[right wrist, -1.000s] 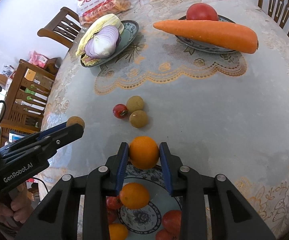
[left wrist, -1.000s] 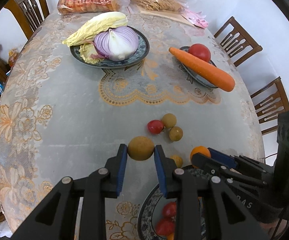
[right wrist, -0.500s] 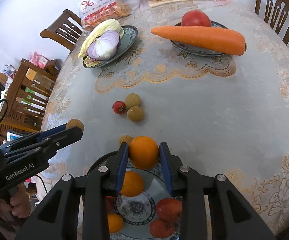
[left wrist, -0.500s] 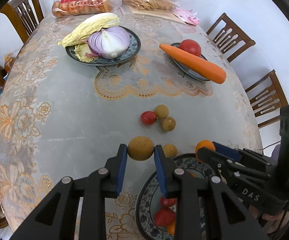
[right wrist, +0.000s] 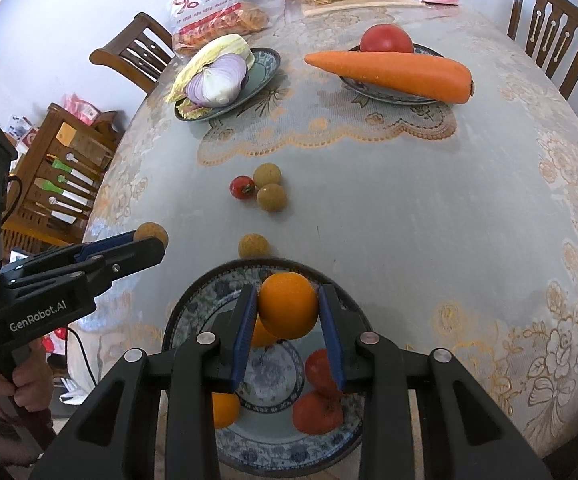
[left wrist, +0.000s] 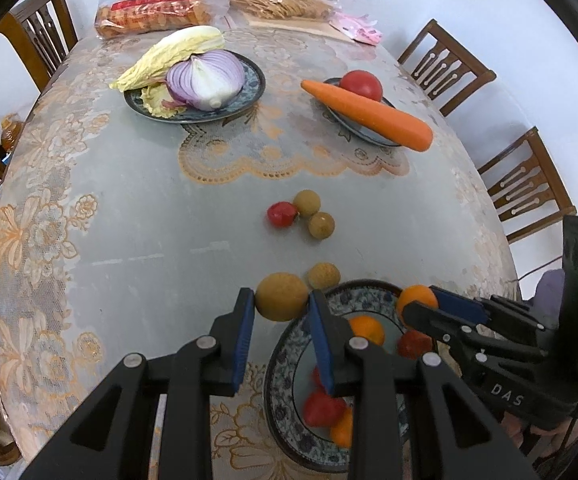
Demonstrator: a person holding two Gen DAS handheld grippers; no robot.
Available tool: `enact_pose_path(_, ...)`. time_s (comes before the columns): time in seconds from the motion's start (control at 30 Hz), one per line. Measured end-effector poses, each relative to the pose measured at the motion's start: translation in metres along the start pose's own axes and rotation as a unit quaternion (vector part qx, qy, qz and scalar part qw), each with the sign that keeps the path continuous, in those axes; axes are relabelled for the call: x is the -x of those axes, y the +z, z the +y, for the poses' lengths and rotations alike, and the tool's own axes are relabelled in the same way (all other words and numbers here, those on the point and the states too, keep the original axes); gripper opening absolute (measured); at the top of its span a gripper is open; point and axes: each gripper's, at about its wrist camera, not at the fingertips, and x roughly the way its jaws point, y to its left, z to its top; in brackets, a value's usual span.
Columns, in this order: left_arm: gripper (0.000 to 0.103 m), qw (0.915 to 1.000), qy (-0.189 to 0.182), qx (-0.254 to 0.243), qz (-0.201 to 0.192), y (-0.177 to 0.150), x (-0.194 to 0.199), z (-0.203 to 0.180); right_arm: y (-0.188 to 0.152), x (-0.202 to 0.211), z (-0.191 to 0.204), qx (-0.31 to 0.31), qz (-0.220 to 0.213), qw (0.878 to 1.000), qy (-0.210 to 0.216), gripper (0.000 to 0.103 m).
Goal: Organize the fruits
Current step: 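Carry the yellow-green fruit and orange over the plate with both tools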
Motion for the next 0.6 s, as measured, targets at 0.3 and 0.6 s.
enact_pose_path(0.3,0.029,0.9995,-0.008,-0.022,0.022,-0.014,-0.007,-0.013,-0.009,-0.002,0.001,0.006,0.006,1.0,-0.013,0.033)
enact_pose_path(0.6,0.029,0.9979,-0.006,-0.046,0.045,-0.023,-0.023,-0.026,-0.015,-0.003,0.0,0.007,0.01,1.0,-0.022,0.033)
